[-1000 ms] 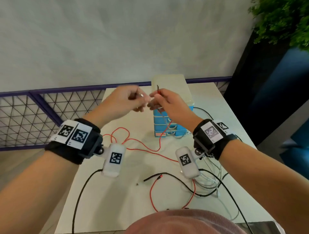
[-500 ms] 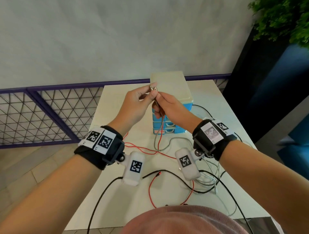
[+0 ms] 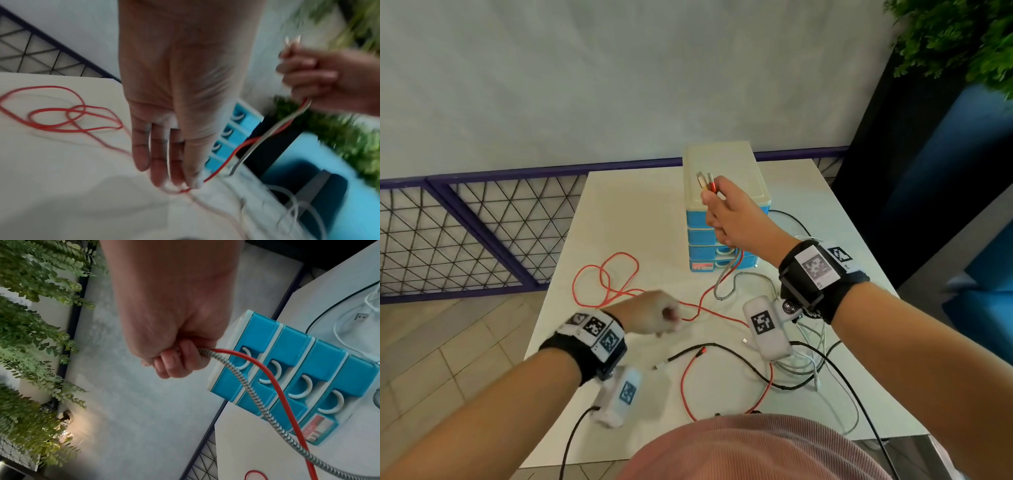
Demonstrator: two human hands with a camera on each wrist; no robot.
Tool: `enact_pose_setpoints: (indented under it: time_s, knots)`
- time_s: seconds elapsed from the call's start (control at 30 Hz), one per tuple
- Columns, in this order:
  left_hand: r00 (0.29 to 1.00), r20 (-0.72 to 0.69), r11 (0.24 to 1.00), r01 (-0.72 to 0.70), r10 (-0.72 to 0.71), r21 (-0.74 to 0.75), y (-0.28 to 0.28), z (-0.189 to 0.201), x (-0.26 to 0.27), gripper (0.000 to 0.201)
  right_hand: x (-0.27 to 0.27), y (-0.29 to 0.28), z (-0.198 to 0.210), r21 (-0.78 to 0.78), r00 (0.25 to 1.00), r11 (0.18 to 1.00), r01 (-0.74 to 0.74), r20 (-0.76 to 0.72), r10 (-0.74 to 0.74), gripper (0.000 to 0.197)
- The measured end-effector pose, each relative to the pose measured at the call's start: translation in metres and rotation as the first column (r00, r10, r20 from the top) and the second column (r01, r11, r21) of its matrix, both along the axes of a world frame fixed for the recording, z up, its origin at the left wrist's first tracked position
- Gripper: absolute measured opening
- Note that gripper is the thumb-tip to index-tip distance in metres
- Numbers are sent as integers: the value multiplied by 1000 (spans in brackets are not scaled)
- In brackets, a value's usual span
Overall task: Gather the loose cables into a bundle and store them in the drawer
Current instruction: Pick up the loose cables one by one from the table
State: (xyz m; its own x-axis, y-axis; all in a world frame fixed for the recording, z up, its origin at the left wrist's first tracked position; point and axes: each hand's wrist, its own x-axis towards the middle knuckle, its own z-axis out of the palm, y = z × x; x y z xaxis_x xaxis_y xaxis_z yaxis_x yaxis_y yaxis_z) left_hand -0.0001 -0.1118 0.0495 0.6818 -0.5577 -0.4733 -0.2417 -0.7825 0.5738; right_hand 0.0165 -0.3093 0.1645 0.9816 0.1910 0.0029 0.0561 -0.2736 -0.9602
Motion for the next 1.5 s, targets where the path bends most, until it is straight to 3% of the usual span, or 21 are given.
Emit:
enact_pose_setpoints:
  time_s: [0.1,0.2,0.27,0.37,0.47,0.67,0.83,0.97,1.03,1.1,1.2,1.27,1.37,1.43,1.5]
  knots:
    - [997,23,980,62,-68,189,12,-38,-15,13,0,-5,-2,-54,1000,998,13,2,-13,16]
    - [997,45,961,47,-62,272,19,-67,-31,26,0,-10,-3,-106,999,994,38,16,-37,13]
    - [992,105,954,32,-67,299,18,-75,-37,24,-1,-11,-3,-147,998,987,58,32,-54,13]
    - [986,161,962,-13,-32,274,18,-73,-35,28,-2,-14,0,-150,997,986,71,25,-67,18]
    - [970,222,957,-154,99,244,30,-60,-23,16,-3,-15,3,-146,998,987,61,19,-59,21]
    - [931,330,866,-289,154,409,71,-38,4,9,-4,-17,0,-188,999,981,44,8,-43,23]
    - [936,308,947,-240,168,212,63,-27,18,8,0,-20,-5,-176,999,984,17,-27,-22,20]
    - [900,379,977,-190,213,-98,20,6,20,30,3,-20,-9,-113,998,993,-18,-62,11,20]
    - [884,291,898,-256,367,-357,-11,37,16,40,5,-18,-12,-98,999,995,-21,-51,16,20]
    - [902,15,735,-343,432,-585,-39,62,14,43,6,-14,-15,-115,999,993,-33,-17,31,27]
    - [865,-330,532,-494,377,-688,-66,80,17,38,7,-11,-20,-199,997,978,-57,46,68,20]
    - [847,-382,474,-526,370,-706,-76,84,16,36,7,-7,-21,-228,994,972,-50,87,72,23]
    - [818,-383,381,-548,429,-744,-82,81,17,35,8,-1,-25,-257,994,963,-80,48,95,59]
    - [785,-403,313,-575,471,-756,-83,80,18,32,9,1,-28,-250,993,962,-113,-1,117,72]
    - [766,-341,322,-567,545,-758,-81,78,19,28,7,0,-27,-244,985,955,-171,-33,168,83]
